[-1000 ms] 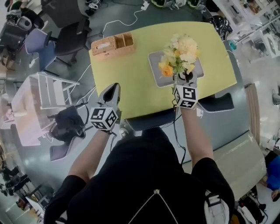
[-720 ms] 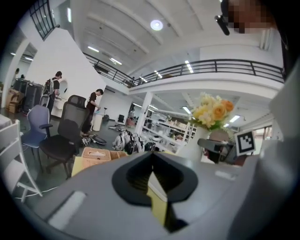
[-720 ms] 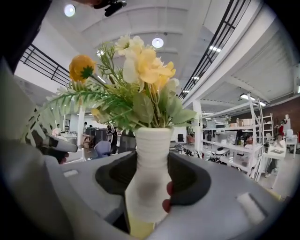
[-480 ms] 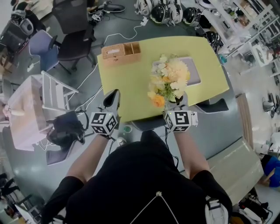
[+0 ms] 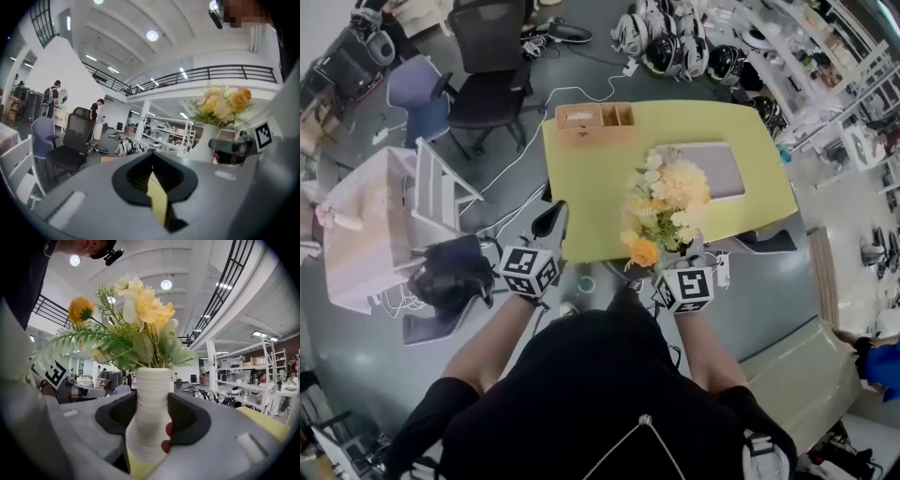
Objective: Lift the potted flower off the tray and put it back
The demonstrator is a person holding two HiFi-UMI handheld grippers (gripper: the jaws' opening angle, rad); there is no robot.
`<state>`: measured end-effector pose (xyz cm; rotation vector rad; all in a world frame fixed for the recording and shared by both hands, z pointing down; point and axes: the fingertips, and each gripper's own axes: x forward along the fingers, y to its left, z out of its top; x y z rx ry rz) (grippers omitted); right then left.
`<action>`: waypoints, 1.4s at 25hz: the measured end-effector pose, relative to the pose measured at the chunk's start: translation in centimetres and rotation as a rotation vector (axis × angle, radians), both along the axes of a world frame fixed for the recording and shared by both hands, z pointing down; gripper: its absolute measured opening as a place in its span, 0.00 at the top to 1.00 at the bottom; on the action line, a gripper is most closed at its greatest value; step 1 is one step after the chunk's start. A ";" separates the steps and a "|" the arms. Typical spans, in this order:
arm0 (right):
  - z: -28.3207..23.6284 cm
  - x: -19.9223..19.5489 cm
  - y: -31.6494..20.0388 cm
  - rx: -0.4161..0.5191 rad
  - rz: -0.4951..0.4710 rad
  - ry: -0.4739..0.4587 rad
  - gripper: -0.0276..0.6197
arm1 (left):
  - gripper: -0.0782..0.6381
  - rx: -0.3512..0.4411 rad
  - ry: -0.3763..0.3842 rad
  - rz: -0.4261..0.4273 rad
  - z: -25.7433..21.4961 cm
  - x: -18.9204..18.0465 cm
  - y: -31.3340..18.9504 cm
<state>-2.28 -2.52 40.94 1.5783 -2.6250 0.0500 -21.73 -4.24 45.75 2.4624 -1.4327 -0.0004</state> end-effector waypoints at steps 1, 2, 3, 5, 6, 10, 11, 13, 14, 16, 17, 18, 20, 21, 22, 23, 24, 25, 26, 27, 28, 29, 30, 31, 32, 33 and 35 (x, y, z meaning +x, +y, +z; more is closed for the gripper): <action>0.1 -1.0 0.6 0.001 -0.004 0.000 0.63 | 0.88 0.004 0.002 0.000 -0.1 -0.9 0.6; 0.1 -2.0 1.2 0.003 -0.007 0.000 0.63 | 0.88 0.009 0.006 0.001 -0.3 -1.7 1.2; 0.0 -2.9 1.7 0.005 -0.010 0.000 0.63 | 0.88 0.017 0.010 0.004 -0.6 -2.5 1.7; 0.0 -4.4 2.6 0.010 -0.016 -0.001 0.63 | 0.88 0.033 0.015 0.012 -1.1 -3.7 2.8; 0.1 -5.0 3.0 0.012 -0.018 -0.002 0.63 | 0.88 0.040 0.015 0.016 -1.2 -4.2 3.3; 0.1 -6.8 4.3 0.012 -0.021 -0.009 0.63 | 0.88 0.064 0.017 0.024 -1.9 -5.7 4.7; 0.0 -7.2 4.5 0.012 -0.020 -0.011 0.63 | 0.88 0.073 0.020 0.025 -2.2 -6.1 4.9; 0.1 -7.7 5.0 0.013 -0.017 -0.015 0.63 | 0.88 0.093 0.024 0.027 -2.5 -6.6 5.3; 0.2 -7.8 5.3 0.014 -0.015 -0.017 0.63 | 0.88 0.100 0.027 0.028 -2.7 -6.8 5.5; 0.4 -8.1 5.8 0.016 -0.013 -0.019 0.63 | 0.88 0.111 0.042 0.027 -3.0 -7.2 5.7; 0.4 -8.2 6.1 0.017 -0.014 -0.018 0.63 | 0.88 0.114 0.053 0.025 -3.2 -7.4 5.8; 0.3 -8.2 6.2 0.017 -0.014 -0.017 0.63 | 0.88 0.118 0.063 0.025 -3.5 -7.5 5.8; 0.1 -8.2 6.4 0.016 -0.009 -0.015 0.63 | 0.88 0.124 0.062 0.032 -3.8 -7.5 5.9; 0.0 -8.2 6.4 0.016 -0.005 -0.016 0.63 | 0.88 0.126 0.041 0.039 -3.7 -7.5 6.0; 0.0 -8.2 6.5 0.015 -0.001 -0.016 0.63 | 0.88 0.127 0.008 0.046 -3.6 -7.4 6.1; 0.0 -8.2 6.5 0.014 0.003 -0.018 0.63 | 0.88 0.127 -0.018 0.052 -3.4 -7.4 6.2; 0.0 -8.2 6.6 0.014 0.006 -0.019 0.63 | 0.88 0.126 -0.023 0.056 -3.3 -7.4 6.3; 0.0 -8.2 6.6 0.013 0.009 -0.022 0.63 | 0.88 0.123 -0.007 0.057 -3.3 -7.5 6.4; 0.0 -8.2 6.7 0.012 0.011 -0.024 0.63 | 0.88 0.120 0.018 0.053 -3.3 -7.6 6.4; 0.1 -8.1 6.8 0.011 0.013 -0.026 0.63 | 0.88 0.117 0.038 0.047 -3.4 -7.8 6.5; 0.1 -8.0 7.0 0.011 0.015 -0.026 0.63 | 0.88 0.117 0.046 0.041 -3.4 -7.8 6.6; 0.1 -7.9 7.1 0.011 0.016 -0.026 0.63 | 0.88 0.120 0.046 0.037 -3.4 -7.8 6.7; 0.2 -7.8 7.2 0.011 0.018 -0.027 0.63 | 0.88 0.121 0.042 0.035 -3.3 -7.8 6.7; 0.3 -7.7 7.3 0.011 0.019 -0.027 0.63 | 0.88 0.120 0.042 0.033 -3.2 -7.8 6.8; 0.3 -7.7 7.3 0.011 0.020 -0.027 0.63 | 0.88 0.116 0.045 0.033 -3.1 -7.8 6.8; 0.3 -7.8 7.3 0.012 0.021 -0.026 0.63 | 0.88 0.111 0.051 0.032 -2.9 -7.9 6.8; 0.4 -7.9 7.3 0.013 0.021 -0.023 0.63 | 0.88 0.105 0.059 0.032 -2.7 -8.0 6.8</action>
